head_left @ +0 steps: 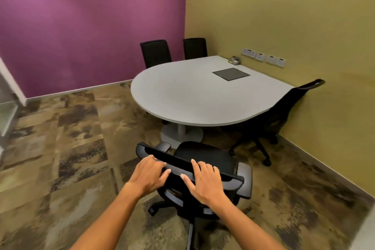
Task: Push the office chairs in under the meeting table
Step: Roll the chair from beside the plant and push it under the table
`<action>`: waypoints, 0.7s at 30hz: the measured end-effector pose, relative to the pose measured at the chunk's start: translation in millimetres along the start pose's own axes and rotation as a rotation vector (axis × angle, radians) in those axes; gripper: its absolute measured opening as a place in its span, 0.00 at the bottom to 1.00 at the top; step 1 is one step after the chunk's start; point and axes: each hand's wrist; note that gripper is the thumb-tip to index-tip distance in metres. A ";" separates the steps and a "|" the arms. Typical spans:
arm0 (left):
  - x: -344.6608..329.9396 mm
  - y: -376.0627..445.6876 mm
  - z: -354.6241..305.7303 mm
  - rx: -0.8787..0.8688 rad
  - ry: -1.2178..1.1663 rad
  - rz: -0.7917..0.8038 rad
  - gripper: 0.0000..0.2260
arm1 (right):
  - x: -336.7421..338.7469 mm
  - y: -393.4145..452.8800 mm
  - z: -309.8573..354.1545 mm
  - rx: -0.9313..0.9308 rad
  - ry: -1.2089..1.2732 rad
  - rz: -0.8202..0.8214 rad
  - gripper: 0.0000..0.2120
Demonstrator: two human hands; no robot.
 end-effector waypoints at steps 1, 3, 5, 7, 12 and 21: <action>-4.3 16.5 -13.7 -0.036 -0.031 0.011 0.20 | 0.8 -1.7 -26.7 -0.032 -0.006 -0.031 0.42; -15.1 43.9 -37.5 -0.090 -0.043 0.022 0.24 | 6.8 -5.1 -74.0 -0.083 0.020 -0.073 0.43; -23.5 61.1 -49.3 -0.114 -0.080 0.000 0.23 | 16.5 -4.2 -108.8 -0.108 0.028 -0.077 0.46; -32.5 85.1 -70.8 -0.136 -0.130 -0.031 0.18 | 20.9 -1.5 -150.4 -0.141 0.011 -0.090 0.47; -49.5 119.4 -100.8 -0.150 -0.068 -0.083 0.16 | 26.8 11.1 -210.7 -0.181 -0.059 -0.100 0.40; -97.8 177.9 -169.6 -0.086 -0.033 -0.042 0.34 | 25.6 39.5 -306.1 -0.139 -0.100 -0.120 0.30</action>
Point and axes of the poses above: each hand's wrist, its own y-axis towards the middle knuckle, its own x-axis out of the back of the hand, z = x × y
